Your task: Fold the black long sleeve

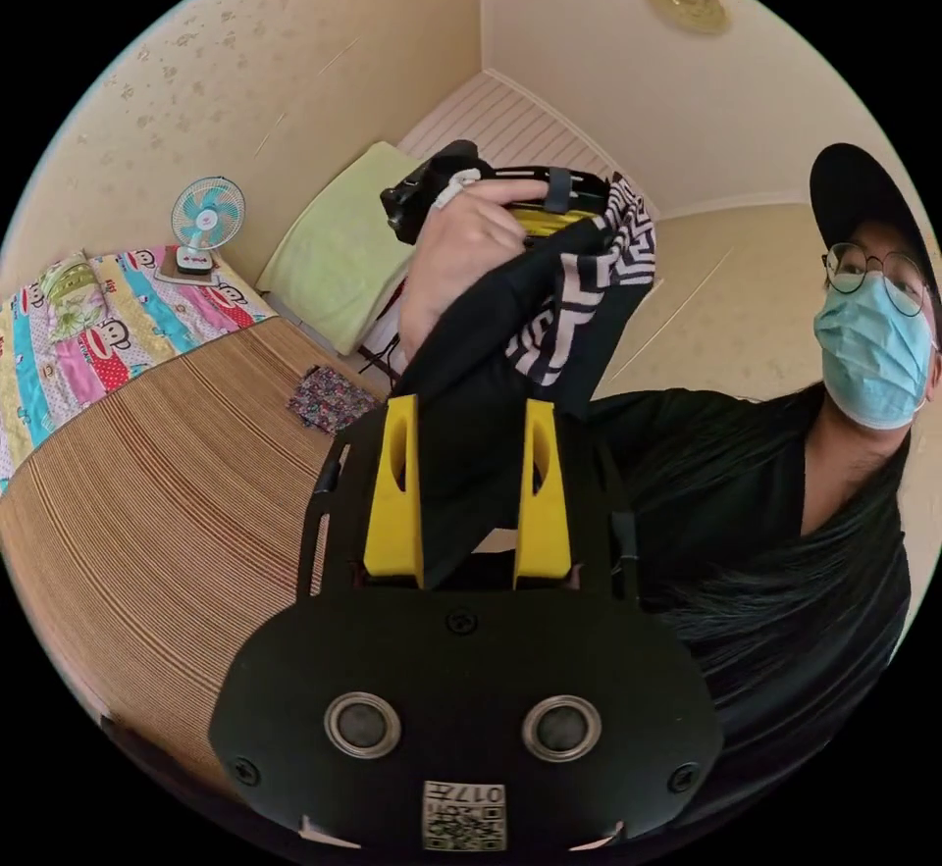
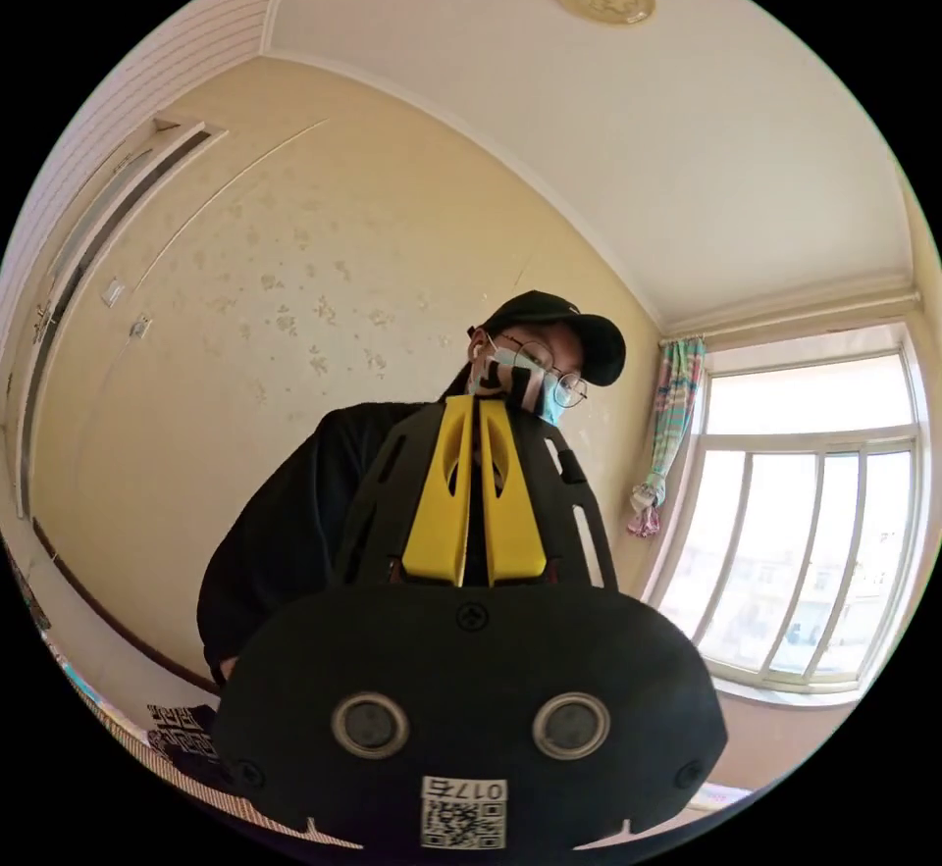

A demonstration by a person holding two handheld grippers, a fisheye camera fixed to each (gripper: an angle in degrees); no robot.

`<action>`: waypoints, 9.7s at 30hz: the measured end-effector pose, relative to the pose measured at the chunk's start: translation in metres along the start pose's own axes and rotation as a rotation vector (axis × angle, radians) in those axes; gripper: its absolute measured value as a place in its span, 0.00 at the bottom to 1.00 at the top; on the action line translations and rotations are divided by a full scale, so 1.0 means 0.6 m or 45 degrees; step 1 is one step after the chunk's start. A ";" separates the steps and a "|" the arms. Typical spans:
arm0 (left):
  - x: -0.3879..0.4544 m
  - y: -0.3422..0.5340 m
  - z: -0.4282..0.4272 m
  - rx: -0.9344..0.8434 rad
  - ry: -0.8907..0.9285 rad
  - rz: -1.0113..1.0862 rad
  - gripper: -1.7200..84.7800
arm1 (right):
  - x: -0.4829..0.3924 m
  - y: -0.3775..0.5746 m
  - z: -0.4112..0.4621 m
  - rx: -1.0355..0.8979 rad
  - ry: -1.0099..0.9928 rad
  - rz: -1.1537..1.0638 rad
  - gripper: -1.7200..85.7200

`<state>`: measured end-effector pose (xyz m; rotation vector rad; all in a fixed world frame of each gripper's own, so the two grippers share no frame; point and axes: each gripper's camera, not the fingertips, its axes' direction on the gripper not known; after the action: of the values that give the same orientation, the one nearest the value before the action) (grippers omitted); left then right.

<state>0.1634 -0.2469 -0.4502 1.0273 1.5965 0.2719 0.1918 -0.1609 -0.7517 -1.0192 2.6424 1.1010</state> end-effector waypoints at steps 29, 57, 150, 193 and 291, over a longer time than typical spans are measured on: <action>0.189 0.015 -0.221 0.781 -0.480 0.534 0.01 | 0.121 0.353 0.175 -0.904 1.516 0.559 0.05; 0.335 0.050 -0.123 0.751 -1.021 0.499 0.01 | 0.361 0.474 0.139 -0.731 2.567 0.441 0.04; 0.310 -0.045 -0.027 0.362 -0.746 0.604 0.02 | 0.185 -0.234 0.297 -0.631 2.545 -0.180 0.06; -0.623 0.191 -0.344 -0.233 -1.256 -1.467 0.14 | -0.128 0.672 -0.870 -1.376 2.365 2.685 0.13; -0.333 1.017 -0.794 2.268 -0.467 -1.974 0.15 | -0.416 1.038 -0.728 -1.329 1.084 1.873 0.13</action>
<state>0.0164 0.1309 0.2389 0.4942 1.5405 -2.5182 0.0654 0.0053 0.0208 1.2336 3.2540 2.9620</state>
